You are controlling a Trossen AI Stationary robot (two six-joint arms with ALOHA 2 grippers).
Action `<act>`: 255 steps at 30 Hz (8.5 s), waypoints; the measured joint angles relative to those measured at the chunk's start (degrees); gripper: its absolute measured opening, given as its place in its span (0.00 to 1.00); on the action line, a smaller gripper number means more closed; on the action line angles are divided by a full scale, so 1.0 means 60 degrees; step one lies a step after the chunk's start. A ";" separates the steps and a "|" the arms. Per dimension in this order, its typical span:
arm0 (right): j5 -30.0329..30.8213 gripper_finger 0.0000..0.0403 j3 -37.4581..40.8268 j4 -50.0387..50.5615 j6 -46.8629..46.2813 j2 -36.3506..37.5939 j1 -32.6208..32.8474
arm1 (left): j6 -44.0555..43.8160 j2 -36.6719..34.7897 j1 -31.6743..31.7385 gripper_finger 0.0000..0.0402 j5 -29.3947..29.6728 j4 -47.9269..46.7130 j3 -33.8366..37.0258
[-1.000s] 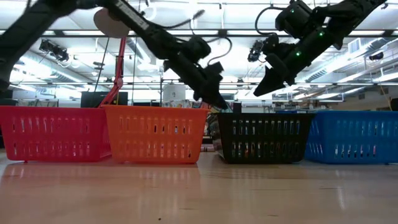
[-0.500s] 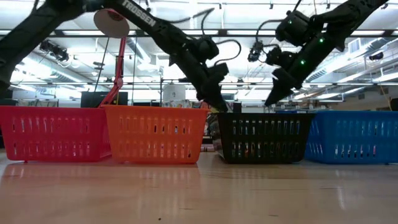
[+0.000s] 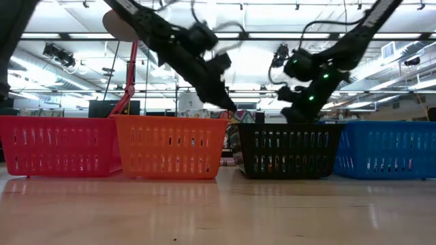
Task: Sort crayons
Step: Put the orange crayon into the black bin, then put the brown crayon into the orange bin
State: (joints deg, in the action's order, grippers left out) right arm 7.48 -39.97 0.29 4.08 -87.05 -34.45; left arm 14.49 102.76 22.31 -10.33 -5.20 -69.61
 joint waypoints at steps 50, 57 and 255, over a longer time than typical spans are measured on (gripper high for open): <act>-0.1523 0.05 -0.3642 0.3227 0.0852 -0.3347 -0.0393 | -0.1779 -0.0966 -0.0878 0.16 0.0171 0.2263 0.2816; -0.2073 0.06 -0.3600 0.3771 0.0812 -0.2529 -0.0081 | -0.1301 -0.0966 -0.0876 0.16 0.0175 0.2253 0.2816; 0.0296 0.18 -0.0211 -0.1398 0.5985 0.3152 0.4440 | -0.2833 -0.0955 -0.4504 0.28 0.9822 -0.3055 0.2602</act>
State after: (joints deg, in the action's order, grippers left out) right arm 9.26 -41.23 -8.10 39.99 -68.14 -7.81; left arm -2.51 97.03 -4.71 48.61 -23.53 -54.00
